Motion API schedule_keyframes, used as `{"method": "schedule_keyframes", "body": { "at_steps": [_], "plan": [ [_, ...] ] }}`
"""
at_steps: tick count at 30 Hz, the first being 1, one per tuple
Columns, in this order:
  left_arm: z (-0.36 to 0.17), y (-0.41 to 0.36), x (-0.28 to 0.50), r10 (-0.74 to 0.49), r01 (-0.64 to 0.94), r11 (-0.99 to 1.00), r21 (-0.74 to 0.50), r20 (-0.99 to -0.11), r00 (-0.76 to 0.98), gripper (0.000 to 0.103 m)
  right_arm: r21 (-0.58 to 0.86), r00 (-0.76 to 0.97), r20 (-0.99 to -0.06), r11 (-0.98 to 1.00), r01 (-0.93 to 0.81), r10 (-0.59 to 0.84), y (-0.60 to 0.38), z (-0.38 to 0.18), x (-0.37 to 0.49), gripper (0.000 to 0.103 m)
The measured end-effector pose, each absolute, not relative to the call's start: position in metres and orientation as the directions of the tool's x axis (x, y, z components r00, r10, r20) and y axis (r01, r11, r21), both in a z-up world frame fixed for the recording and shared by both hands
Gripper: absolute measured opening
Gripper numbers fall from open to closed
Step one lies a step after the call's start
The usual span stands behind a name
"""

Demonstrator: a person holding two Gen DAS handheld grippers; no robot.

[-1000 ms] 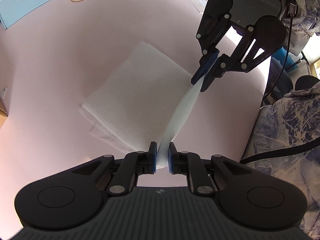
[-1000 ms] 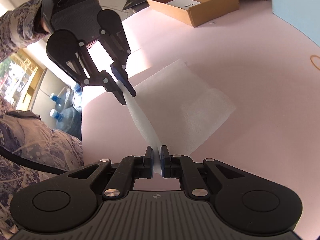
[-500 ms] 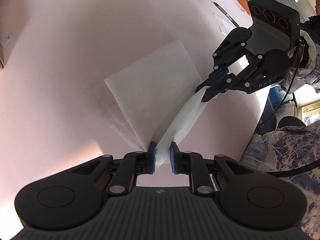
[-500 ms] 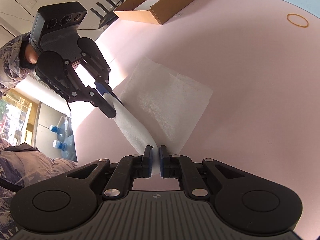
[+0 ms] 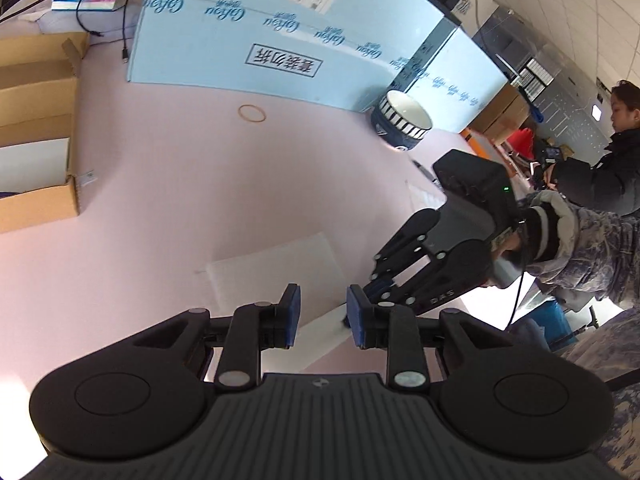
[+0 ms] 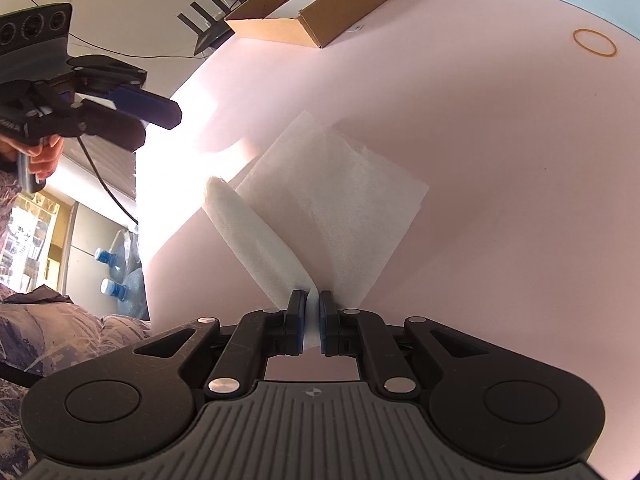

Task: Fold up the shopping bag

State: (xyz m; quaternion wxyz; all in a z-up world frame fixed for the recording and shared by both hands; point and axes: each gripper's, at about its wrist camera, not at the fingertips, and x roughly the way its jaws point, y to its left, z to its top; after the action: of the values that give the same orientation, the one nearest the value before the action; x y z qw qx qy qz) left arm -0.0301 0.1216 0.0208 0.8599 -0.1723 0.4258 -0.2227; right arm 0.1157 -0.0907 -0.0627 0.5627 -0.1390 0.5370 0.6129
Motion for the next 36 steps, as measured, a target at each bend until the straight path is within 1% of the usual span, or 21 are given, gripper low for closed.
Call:
{"method": "schedule_keyframes", "body": {
  "at_steps": [3, 5, 7, 10, 12, 14, 15, 16, 17, 18, 19, 21, 24, 25, 27, 28, 30, 32, 34, 35, 36],
  "plan": [
    [-0.001, 0.088, -0.031, -0.521, 0.239, 0.847, -0.475, -0.654, 0.548, 0.022, 0.495, -0.321, -0.779, 0.212, -0.843, 0.539, -0.090, -0.063, 0.114, 0.005],
    [-0.027, 0.073, -0.032, -0.526, 0.191, 0.838, -0.511, -0.663, 0.533, 0.021, 0.490, -0.313, -0.780, 0.216, -0.845, 0.542, -0.091, -0.062, 0.113, 0.005],
    [-0.043, 0.070, -0.033, -0.527, 0.155, 0.830, -0.535, -0.665, 0.529, 0.019, 0.481, -0.302, -0.782, 0.219, -0.849, 0.546, -0.092, -0.062, 0.111, 0.005],
    [-0.059, 0.071, -0.035, -0.500, 0.117, 0.843, -0.524, -0.687, 0.527, 0.019, 0.467, -0.285, -0.784, 0.223, -0.856, 0.551, -0.093, -0.062, 0.107, 0.005],
    [-0.065, 0.080, -0.037, -0.478, 0.072, 0.843, -0.532, -0.683, 0.551, 0.016, 0.461, -0.276, -0.785, 0.227, -0.858, 0.555, -0.094, -0.062, 0.106, 0.005],
    [-0.067, 0.089, -0.040, -0.452, 0.027, 0.843, -0.537, -0.680, 0.577, 0.016, 0.461, -0.270, -0.784, 0.233, -0.856, 0.559, -0.095, -0.062, 0.105, 0.005],
    [-0.069, 0.093, -0.041, -0.439, 0.008, 0.844, -0.536, -0.682, 0.584, 0.012, 0.463, -0.269, -0.781, 0.235, -0.855, 0.563, -0.096, -0.063, 0.105, 0.005],
    [-0.070, 0.097, -0.043, -0.426, -0.012, 0.844, -0.536, -0.684, 0.592, 0.011, 0.467, -0.269, -0.779, 0.237, -0.852, 0.567, -0.097, -0.064, 0.106, 0.005],
    [-0.072, 0.101, -0.044, -0.416, -0.030, 0.843, -0.538, -0.685, 0.597, 0.008, 0.471, -0.270, -0.777, 0.240, -0.849, 0.569, -0.097, -0.064, 0.106, 0.005],
    [-0.074, 0.104, -0.045, -0.412, -0.045, 0.839, -0.543, -0.686, 0.600, 0.003, 0.475, -0.271, -0.774, 0.243, -0.846, 0.573, -0.098, -0.065, 0.107, 0.005],
    [-0.076, 0.106, -0.045, -0.409, -0.059, 0.834, -0.548, -0.688, 0.599, 0.002, 0.480, -0.271, -0.771, 0.246, -0.842, 0.577, -0.099, -0.066, 0.107, 0.005],
    [-0.080, 0.111, -0.046, -0.416, -0.075, 0.821, -0.566, -0.683, 0.600, 0.002, 0.476, -0.262, -0.770, 0.250, -0.843, 0.581, -0.100, -0.065, 0.106, 0.005],
    [-0.081, 0.110, -0.044, -0.413, -0.072, 0.827, -0.558, -0.689, 0.595, 0.002, 0.435, -0.227, -0.780, 0.245, -0.866, 0.583, -0.098, -0.060, 0.099, 0.006],
    [-0.081, 0.110, -0.044, -0.412, -0.070, 0.829, -0.554, -0.691, 0.594, 0.002, 0.411, -0.202, -0.786, 0.249, -0.877, 0.585, -0.098, -0.056, 0.095, 0.009],
    [-0.083, 0.111, -0.043, -0.414, -0.077, 0.824, -0.562, -0.690, 0.593, 0.002, 0.349, -0.121, -0.791, 0.280, -0.894, 0.599, -0.102, -0.049, 0.092, 0.027],
    [-0.084, 0.112, -0.043, -0.417, -0.083, 0.819, -0.568, -0.688, 0.594, 0.002, 0.291, -0.049, -0.801, 0.317, -0.903, 0.596, -0.107, -0.045, 0.090, 0.036],
    [-0.085, 0.115, -0.044, -0.422, -0.094, 0.807, -0.583, -0.682, 0.598, 0.002, 0.270, 0.026, -0.773, 0.366, -0.890, 0.634, -0.123, -0.037, 0.092, 0.034],
    [-0.086, 0.116, -0.045, -0.425, -0.099, 0.801, -0.591, -0.676, 0.602, 0.002, 0.273, 0.084, -0.740, 0.412, -0.869, 0.668, -0.137, -0.029, 0.094, 0.024],
    [-0.086, 0.117, -0.045, -0.426, -0.106, 0.796, -0.596, -0.675, 0.602, 0.002, 0.276, 0.160, -0.694, 0.464, -0.842, 0.702, -0.154, -0.016, 0.091, 0.023],
    [-0.086, 0.117, -0.045, -0.426, -0.108, 0.795, -0.597, -0.675, 0.602, 0.002, 0.295, 0.172, -0.668, 0.470, -0.832, 0.724, -0.159, -0.011, 0.087, 0.018],
    [-0.086, 0.117, -0.045, -0.426, -0.109, 0.794, -0.598, -0.676, 0.601, 0.002, 0.316, 0.181, -0.642, 0.472, -0.823, 0.745, -0.163, -0.007, 0.083, 0.016]
  ]
}}
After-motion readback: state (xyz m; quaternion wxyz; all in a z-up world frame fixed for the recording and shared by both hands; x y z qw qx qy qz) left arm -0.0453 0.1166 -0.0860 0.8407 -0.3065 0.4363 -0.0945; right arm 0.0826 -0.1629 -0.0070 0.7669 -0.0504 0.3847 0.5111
